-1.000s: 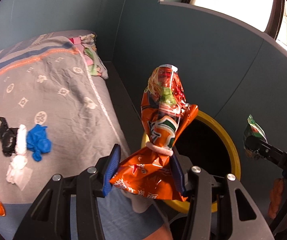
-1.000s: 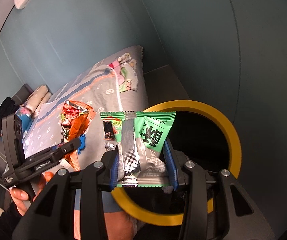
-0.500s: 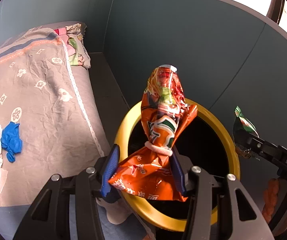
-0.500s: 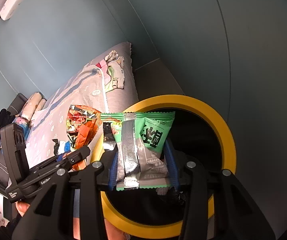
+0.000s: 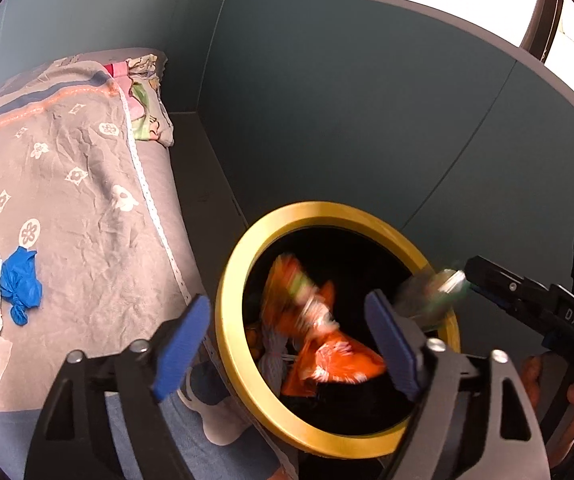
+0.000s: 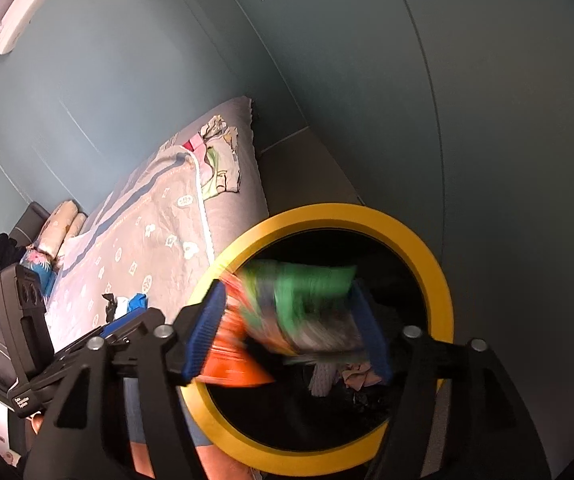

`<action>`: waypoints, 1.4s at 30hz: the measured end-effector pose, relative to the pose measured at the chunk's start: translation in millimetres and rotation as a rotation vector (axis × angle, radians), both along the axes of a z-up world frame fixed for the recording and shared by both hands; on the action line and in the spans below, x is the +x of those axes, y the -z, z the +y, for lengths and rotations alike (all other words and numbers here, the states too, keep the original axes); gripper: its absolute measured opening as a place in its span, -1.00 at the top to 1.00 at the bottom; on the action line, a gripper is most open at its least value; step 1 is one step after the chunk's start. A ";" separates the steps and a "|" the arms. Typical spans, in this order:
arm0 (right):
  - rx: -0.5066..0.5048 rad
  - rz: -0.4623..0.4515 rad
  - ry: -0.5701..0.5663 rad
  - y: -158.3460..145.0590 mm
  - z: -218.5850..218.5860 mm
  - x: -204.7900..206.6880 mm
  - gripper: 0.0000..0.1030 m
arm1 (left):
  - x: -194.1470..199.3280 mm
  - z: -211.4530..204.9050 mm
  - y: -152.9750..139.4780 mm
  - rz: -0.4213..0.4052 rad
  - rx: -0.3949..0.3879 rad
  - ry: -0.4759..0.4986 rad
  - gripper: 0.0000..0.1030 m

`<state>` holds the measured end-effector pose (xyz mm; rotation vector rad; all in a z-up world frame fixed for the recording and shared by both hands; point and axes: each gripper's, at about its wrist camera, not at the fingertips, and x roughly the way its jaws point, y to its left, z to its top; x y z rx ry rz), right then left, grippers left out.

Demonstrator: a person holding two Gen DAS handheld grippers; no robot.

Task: Collect trash
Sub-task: 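Carry the wrapper and green packet over the bin and open both tools, then move both open tools back over the bed toward the peel and tissues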

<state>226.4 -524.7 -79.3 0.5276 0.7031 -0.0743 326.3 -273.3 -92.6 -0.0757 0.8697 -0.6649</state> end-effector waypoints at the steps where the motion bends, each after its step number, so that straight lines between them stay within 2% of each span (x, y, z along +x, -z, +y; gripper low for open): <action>1: 0.000 -0.003 0.001 -0.3 0.0 -0.4 -0.26 | -0.9 1.6 -1.5 -0.003 -0.002 -0.004 -0.56; 10: -0.003 -0.024 -0.010 -8.8 8.2 -2.3 -0.27 | -4.0 33.2 -12.5 -0.026 -0.013 -0.070 -0.67; 18: -0.008 -0.052 -0.065 -20.1 30.7 -0.7 -0.28 | -11.3 81.9 -26.5 -0.096 0.002 -0.160 -0.75; 32: -0.040 -0.083 -0.229 -45.9 123.8 26.5 -0.28 | -21.1 201.0 -40.1 -0.144 0.016 -0.347 -0.80; 42: -0.060 -0.066 -0.337 -49.2 192.4 52.0 -0.28 | -22.3 273.5 -19.5 -0.112 0.054 -0.464 -0.81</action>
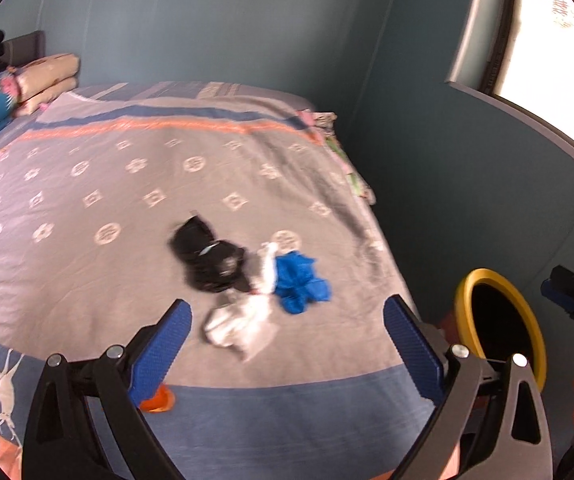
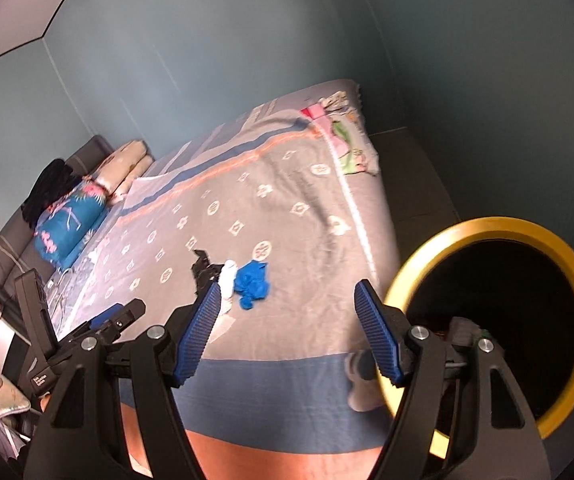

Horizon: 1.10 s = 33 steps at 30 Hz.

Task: Collect trash
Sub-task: 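Move both open tools back over the bed toward the peel and tissues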

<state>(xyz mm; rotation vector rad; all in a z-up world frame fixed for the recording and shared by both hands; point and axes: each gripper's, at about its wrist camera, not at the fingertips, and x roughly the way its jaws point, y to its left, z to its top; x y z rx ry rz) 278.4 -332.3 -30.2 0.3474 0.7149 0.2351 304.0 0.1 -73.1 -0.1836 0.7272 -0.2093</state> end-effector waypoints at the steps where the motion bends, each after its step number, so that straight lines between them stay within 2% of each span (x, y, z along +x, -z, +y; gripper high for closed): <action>1: -0.004 0.001 -0.010 0.4 5.8 2.8 -0.28 | 0.0 7.2 3.8 0.006 0.004 -0.011 -0.81; 7: -0.032 0.014 -0.076 4.9 47.8 22.9 -0.28 | 1.8 44.8 24.7 0.040 0.042 -0.062 -0.81; 16: -0.053 0.051 -0.168 31.5 114.9 57.5 -0.28 | 3.5 87.0 54.8 0.082 0.033 -0.114 -0.81; 27: -0.097 0.131 -0.269 82.8 189.8 105.3 -0.27 | 2.6 100.0 89.6 0.128 -0.018 -0.116 -0.81; 33: -0.119 0.191 -0.296 114.9 216.5 129.9 -0.17 | 6.6 100.2 103.6 0.151 -0.040 -0.103 -0.81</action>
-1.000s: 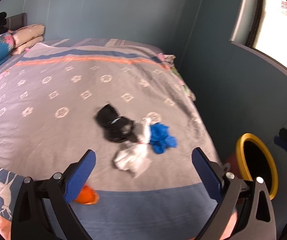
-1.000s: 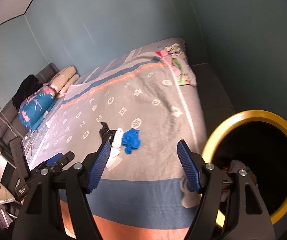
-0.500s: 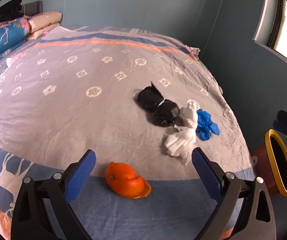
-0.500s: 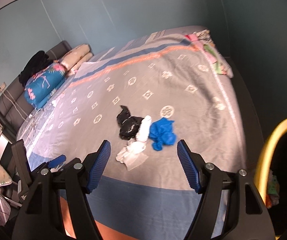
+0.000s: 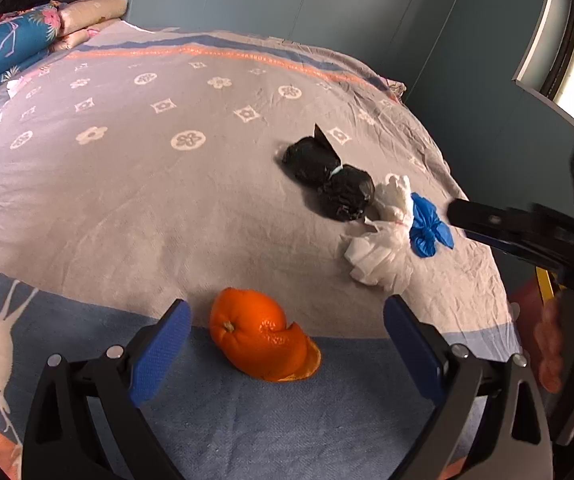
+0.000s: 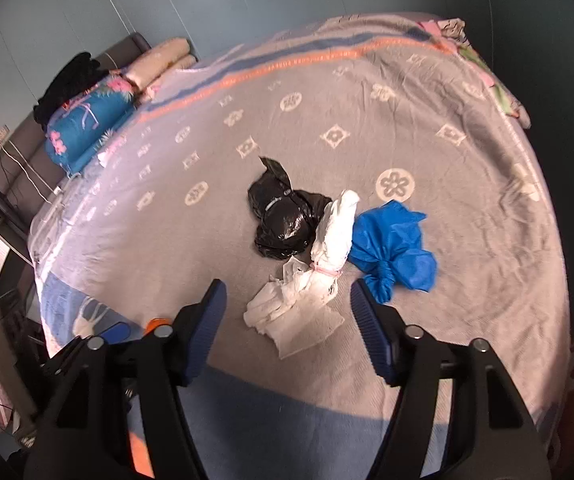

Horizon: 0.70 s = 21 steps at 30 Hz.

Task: Collect trash
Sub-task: 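Move both open tools back over the bed toward the peel and tissues, then grasp the orange peel with the left tool while the right tool grasps white tissues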

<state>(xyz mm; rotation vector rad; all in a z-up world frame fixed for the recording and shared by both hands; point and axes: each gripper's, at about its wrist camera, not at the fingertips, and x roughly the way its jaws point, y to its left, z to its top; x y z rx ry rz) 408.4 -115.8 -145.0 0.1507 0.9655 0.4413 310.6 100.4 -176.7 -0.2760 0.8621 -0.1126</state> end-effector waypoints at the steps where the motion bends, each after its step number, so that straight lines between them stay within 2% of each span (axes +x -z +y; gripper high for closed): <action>1: -0.002 0.009 -0.002 3.8 2.2 3.1 -0.16 | 0.9 -0.5 1.9 0.003 0.002 0.002 -0.81; 5: 0.006 0.062 0.008 24.3 8.7 19.3 -0.12 | 2.7 -2.0 7.8 0.006 -0.002 0.018 -0.81; 13: -0.002 0.092 0.027 44.0 9.0 39.0 -0.08 | 11.8 -7.8 16.6 0.010 -0.002 0.039 -0.80; 15: -0.005 0.105 0.026 49.1 9.2 45.8 -0.01 | 12.2 -9.4 17.9 0.005 0.006 0.043 -0.79; 17: -0.014 0.114 0.023 54.3 11.5 51.6 0.03 | 11.9 -10.5 18.6 0.000 0.008 0.045 -0.76; 21: 0.001 0.137 0.019 61.0 16.0 62.4 0.14 | 14.5 -13.8 22.1 0.005 0.029 0.056 -0.55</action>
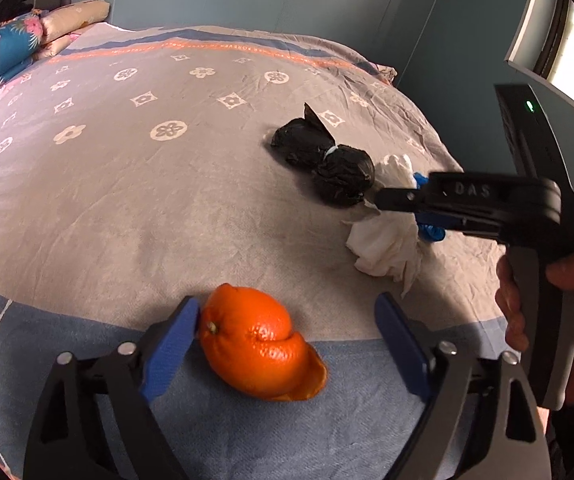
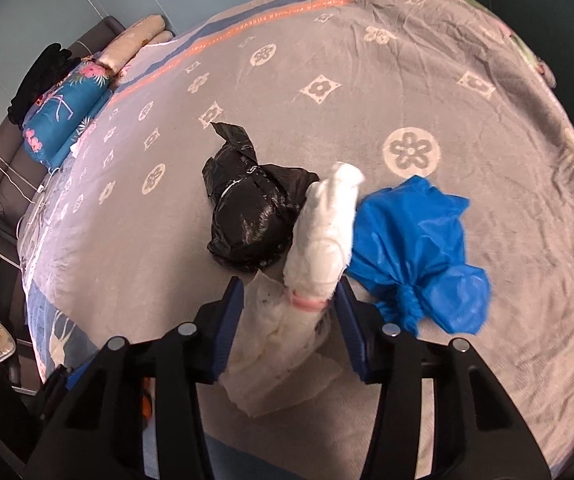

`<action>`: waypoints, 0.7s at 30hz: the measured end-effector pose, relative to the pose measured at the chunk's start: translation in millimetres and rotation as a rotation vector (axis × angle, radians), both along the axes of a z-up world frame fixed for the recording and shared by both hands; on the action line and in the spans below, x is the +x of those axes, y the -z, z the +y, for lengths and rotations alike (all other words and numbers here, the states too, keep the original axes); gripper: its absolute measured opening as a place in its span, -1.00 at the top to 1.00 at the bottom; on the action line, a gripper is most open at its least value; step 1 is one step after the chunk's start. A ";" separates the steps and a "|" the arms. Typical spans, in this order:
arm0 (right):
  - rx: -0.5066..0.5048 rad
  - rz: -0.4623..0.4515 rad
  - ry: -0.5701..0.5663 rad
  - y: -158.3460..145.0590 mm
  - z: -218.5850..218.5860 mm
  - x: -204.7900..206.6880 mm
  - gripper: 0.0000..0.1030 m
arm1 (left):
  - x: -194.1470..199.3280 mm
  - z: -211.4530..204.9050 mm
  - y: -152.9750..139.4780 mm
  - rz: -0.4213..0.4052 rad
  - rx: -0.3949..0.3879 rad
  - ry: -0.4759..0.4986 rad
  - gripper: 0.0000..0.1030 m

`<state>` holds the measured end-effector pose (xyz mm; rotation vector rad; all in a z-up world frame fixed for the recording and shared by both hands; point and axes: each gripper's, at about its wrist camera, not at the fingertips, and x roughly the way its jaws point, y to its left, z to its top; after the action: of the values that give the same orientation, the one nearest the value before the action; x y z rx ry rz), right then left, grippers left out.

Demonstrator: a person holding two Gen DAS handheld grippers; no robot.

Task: Collect trash
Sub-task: 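Grasp the orange peel with the left tool while the right tool grasps white tissues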

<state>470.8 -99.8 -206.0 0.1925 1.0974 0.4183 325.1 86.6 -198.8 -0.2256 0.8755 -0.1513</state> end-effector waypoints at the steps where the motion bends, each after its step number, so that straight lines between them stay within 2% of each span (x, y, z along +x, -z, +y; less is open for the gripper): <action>1: -0.001 0.003 0.001 1.6 1.3 1.6 0.23 | 0.8 -0.3 1.6 0.007 -0.003 0.006 -0.44; 2: -0.003 0.006 0.002 2.9 2.8 3.0 0.30 | 2.0 -0.3 3.8 0.018 -0.011 0.010 -0.36; 4: -0.008 0.014 -0.001 4.9 5.8 4.5 0.49 | 4.1 0.8 8.9 0.047 -0.028 0.006 0.04; 6: -0.019 0.014 -0.006 6.1 8.2 4.7 0.60 | 4.9 2.7 12.3 0.063 -0.050 0.006 0.16; 12: -0.011 0.001 -0.006 2.1 7.6 0.8 0.66 | -0.2 6.5 9.3 0.061 -0.103 0.009 0.29; 21: 0.033 -0.069 -0.022 -34.3 -3.0 -24.0 0.66 | -21.3 11.7 -24.0 0.021 -0.091 -0.005 0.31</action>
<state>446.7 -102.8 -171.7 0.1941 1.0261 0.4599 303.8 98.3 -174.8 -0.3145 0.8896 -0.1847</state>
